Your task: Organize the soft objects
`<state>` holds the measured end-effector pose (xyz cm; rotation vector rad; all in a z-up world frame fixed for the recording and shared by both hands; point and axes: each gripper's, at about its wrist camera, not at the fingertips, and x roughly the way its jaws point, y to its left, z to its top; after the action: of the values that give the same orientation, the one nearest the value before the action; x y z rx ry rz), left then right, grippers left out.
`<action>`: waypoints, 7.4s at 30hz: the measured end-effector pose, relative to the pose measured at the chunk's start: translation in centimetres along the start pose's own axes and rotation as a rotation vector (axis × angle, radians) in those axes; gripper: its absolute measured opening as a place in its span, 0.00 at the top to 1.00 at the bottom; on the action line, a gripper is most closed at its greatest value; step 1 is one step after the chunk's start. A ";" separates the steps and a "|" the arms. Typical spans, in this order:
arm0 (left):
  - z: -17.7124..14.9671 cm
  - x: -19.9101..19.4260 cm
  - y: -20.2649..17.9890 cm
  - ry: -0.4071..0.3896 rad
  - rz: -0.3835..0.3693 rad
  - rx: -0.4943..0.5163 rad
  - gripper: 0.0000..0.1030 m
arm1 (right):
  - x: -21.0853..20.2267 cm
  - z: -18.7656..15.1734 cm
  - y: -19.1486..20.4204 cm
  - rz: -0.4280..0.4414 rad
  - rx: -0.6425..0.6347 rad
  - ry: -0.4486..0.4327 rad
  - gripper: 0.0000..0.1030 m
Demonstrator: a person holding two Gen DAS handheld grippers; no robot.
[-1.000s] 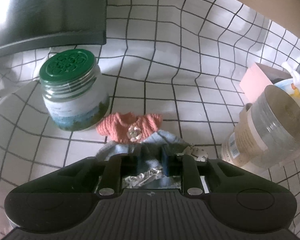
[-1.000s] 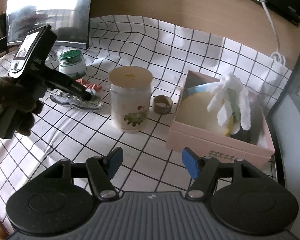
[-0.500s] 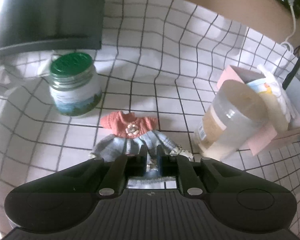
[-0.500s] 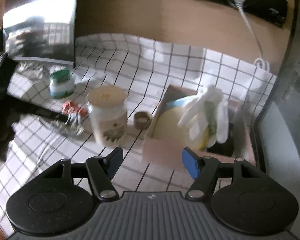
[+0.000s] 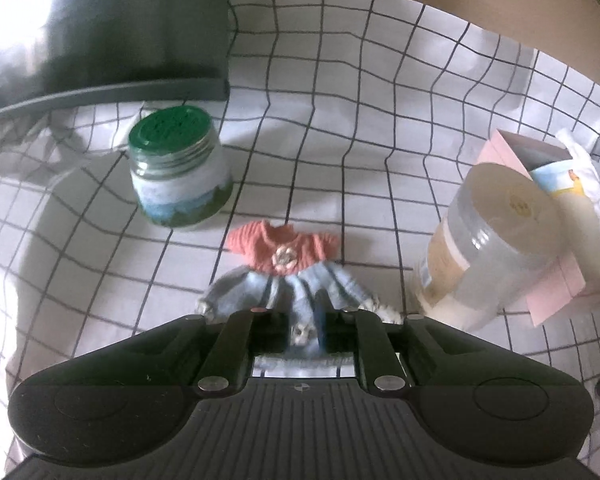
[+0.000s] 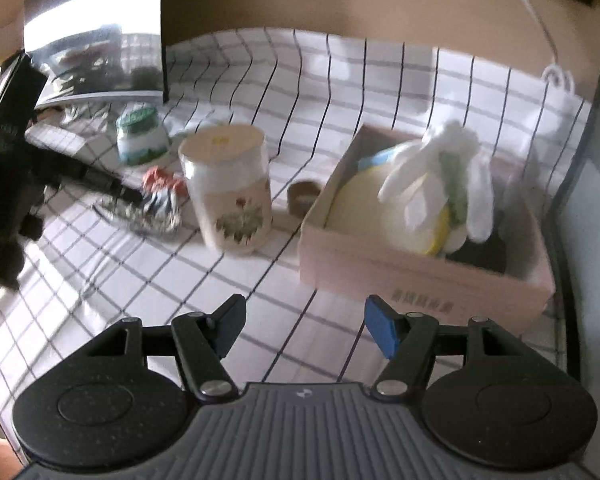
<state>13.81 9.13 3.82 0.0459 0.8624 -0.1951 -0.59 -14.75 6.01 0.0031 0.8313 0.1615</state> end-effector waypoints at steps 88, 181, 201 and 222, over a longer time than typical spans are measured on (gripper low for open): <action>-0.5 2.8 7.8 -0.024 -0.178 0.065 0.53 | 20.6 23.7 -2.9 0.029 0.364 0.772 0.58; 7.3 1.1 -19.4 0.019 -0.560 0.230 0.87 | 5.5 12.5 -19.5 -0.094 0.738 0.197 0.80; 6.7 0.8 -19.0 0.006 -0.521 0.272 0.87 | 12.3 15.8 -17.4 -0.173 0.548 0.298 0.66; 8.2 -1.2 -15.7 -0.025 -0.490 0.180 0.87 | -0.1 12.8 -12.6 -0.215 0.421 0.055 0.63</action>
<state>16.25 -7.04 10.63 -0.0005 0.8180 -0.7307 10.54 -26.41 13.87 0.3053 0.9022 -0.2189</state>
